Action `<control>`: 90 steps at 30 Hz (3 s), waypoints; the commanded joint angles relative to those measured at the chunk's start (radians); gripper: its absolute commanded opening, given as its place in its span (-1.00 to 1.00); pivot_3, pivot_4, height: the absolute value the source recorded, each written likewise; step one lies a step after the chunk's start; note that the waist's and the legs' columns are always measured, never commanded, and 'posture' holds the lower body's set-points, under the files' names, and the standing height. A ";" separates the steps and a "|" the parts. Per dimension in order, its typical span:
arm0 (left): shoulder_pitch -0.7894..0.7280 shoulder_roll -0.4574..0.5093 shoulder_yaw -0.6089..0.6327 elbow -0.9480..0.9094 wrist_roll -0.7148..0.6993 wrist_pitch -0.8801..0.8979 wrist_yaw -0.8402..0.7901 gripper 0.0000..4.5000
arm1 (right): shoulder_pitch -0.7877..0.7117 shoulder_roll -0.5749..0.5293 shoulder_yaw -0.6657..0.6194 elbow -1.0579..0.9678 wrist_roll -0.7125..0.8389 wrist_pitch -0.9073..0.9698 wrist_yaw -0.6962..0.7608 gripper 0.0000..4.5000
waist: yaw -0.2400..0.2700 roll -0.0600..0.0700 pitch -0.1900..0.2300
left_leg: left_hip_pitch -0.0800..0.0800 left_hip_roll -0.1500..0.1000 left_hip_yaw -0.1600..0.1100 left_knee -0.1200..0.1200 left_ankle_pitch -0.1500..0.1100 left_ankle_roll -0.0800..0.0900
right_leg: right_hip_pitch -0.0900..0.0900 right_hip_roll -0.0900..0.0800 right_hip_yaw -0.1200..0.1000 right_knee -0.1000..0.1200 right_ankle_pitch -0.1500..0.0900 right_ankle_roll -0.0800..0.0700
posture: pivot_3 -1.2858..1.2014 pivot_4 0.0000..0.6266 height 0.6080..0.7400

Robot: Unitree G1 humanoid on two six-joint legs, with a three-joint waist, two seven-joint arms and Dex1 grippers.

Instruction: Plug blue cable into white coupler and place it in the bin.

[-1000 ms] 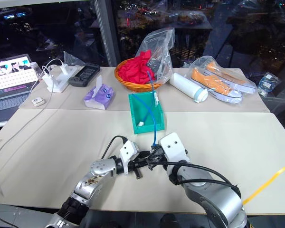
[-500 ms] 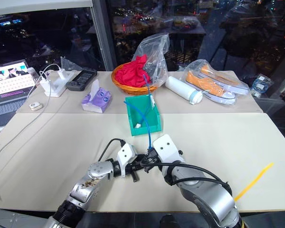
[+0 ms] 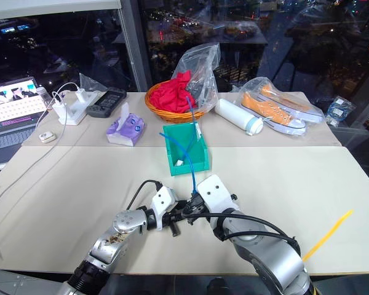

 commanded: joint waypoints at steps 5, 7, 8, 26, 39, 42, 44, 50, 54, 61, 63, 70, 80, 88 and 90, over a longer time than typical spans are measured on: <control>0.008 -0.004 -0.001 -0.051 -0.028 -0.016 -0.025 -0.73 | 0.017 -0.044 -0.007 0.061 -0.047 0.122 0.002 -1.00 | 0.002 0.000 0.000 | 0.000 0.000 0.000 0.000 0.000 0.000 | 0.000 0.000 0.000 -0.001 0.000 0.000 | 0.03 -0.52 0.73; 0.008 -0.003 -0.001 -0.051 -0.028 -0.016 -0.025 -0.73 | 0.017 -0.051 -0.003 0.058 -0.052 0.127 0.002 -1.00 | 0.002 0.000 0.000 | 0.000 0.000 0.000 0.000 0.000 0.000 | 0.000 0.000 0.000 -0.001 0.000 0.000 | 0.03 -0.52 0.73; 0.008 -0.003 0.000 -0.050 -0.028 -0.016 -0.026 -0.73 | 0.016 -0.058 0.003 0.058 -0.058 0.129 0.002 -1.00 | 0.002 0.000 0.000 | 0.000 0.000 0.000 0.000 0.000 0.000 | 0.000 0.000 0.000 -0.001 0.000 0.000 | 0.03 -0.52 0.73; 0.027 0.020 0.006 -0.086 -0.031 0.003 -0.023 -0.73 | 0.079 0.042 0.153 0.150 -0.116 0.082 0.040 -1.00 | -0.007 -0.001 -0.003 | 0.003 0.000 0.000 -0.011 0.001 -0.002 | 0.002 0.001 0.001 -0.002 -0.004 0.001 | 0.03 -0.52 0.73; 0.041 0.034 0.012 -0.112 -0.033 0.022 -0.022 -0.73 | 0.072 0.078 0.291 0.251 -0.192 0.048 0.110 -1.00 | -0.031 -0.008 -0.008 | 0.019 0.003 0.000 -0.019 0.000 -0.001 | 0.013 0.004 0.002 -0.001 -0.014 0.004 | 0.03 -0.52 0.73; 0.041 0.034 0.013 -0.112 -0.032 0.022 -0.020 -0.73 | 0.074 0.074 0.310 0.264 -0.205 0.046 0.130 -1.00 | -0.031 -0.009 -0.010 | 0.019 0.003 0.000 -0.019 0.000 -0.001 | 0.013 0.004 0.002 -0.001 -0.015 0.003 | 0.03 -0.52 0.73; 0.042 0.034 0.015 -0.113 -0.032 0.022 -0.019 -0.73 | 0.082 0.075 0.317 0.276 -0.218 0.042 0.138 -1.00 | -0.031 -0.010 -0.011 | 0.019 0.003 0.000 -0.020 0.000 -0.001 | 0.013 0.004 0.002 -0.001 -0.015 0.003 | 0.03 -0.52 0.73; 0.043 0.036 0.020 -0.118 -0.032 0.026 -0.014 -0.73 | 0.146 0.056 0.281 0.275 -0.238 0.044 0.144 -1.00 | -0.030 -0.013 -0.019 | 0.021 0.003 0.000 -0.024 0.000 -0.001 | 0.013 0.004 0.002 -0.002 -0.016 0.002 | 0.03 -0.52 0.73; 0.047 0.038 0.019 -0.122 -0.033 0.028 -0.014 -0.73 | 0.184 0.035 0.229 0.255 -0.248 0.026 0.146 -1.00 | -0.027 -0.014 -0.023 | 0.023 0.003 0.000 -0.029 0.000 -0.001 | 0.014 0.004 0.002 -0.002 -0.019 0.002 | 0.03 -0.52 0.73; 0.040 0.034 0.016 -0.115 -0.033 0.027 -0.013 -0.73 | 0.205 0.117 0.103 0.201 -0.229 -0.099 0.152 -1.00 | -0.016 -0.014 -0.022 | 0.022 0.003 0.000 -0.032 0.000 -0.001 | 0.014 0.003 0.001 -0.006 -0.019 0.002 | 0.03 -0.52 0.73; 0.039 0.033 0.016 -0.112 -0.032 0.026 -0.014 -0.73 | 0.215 0.145 0.072 0.185 -0.222 -0.128 0.155 -1.00 | -0.016 -0.013 -0.021 | 0.021 0.003 0.000 -0.032 0.000 -0.001 | 0.013 0.003 0.001 -0.007 -0.019 0.002 | 0.03 -0.52 0.73; 0.038 0.028 0.018 -0.110 -0.032 0.027 -0.015 -0.73 | 0.261 0.174 0.023 0.157 -0.221 -0.206 0.167 -1.00 | -0.007 -0.012 -0.016 | 0.019 0.003 0.000 -0.032 0.000 -0.001 | 0.012 0.003 0.001 -0.009 -0.019 0.002 | 0.03 -0.52 0.73; 0.008 -0.018 0.080 -0.101 -0.088 0.086 0.020 -0.73 | 0.398 0.149 0.077 0.302 -0.318 -0.618 0.191 -1.00 | 0.002 -0.012 -0.015 | 0.018 0.002 -0.001 -0.032 0.000 -0.001 | 0.011 0.002 0.000 -0.014 -0.016 -0.001 | 0.03 -0.52 0.73; -0.028 -0.044 0.101 -0.140 -0.111 0.154 0.042 -0.73 | 0.394 0.203 0.049 0.501 -0.409 -0.812 0.129 -1.00 | 0.008 -0.012 -0.014 | 0.018 0.002 -0.001 -0.032 0.001 -0.003 | 0.012 0.002 0.000 -0.014 -0.017 0.003 | 0.03 -0.52 0.73; -0.034 -0.045 0.093 -0.150 -0.108 0.157 0.045 -0.73 | 0.381 0.223 0.042 0.540 -0.419 -0.816 0.115 -1.00 | 0.007 -0.012 -0.014 | 0.018 0.002 -0.001 -0.032 0.002 -0.004 | 0.012 0.002 0.001 -0.014 -0.017 0.003 | 0.03 -0.52 0.73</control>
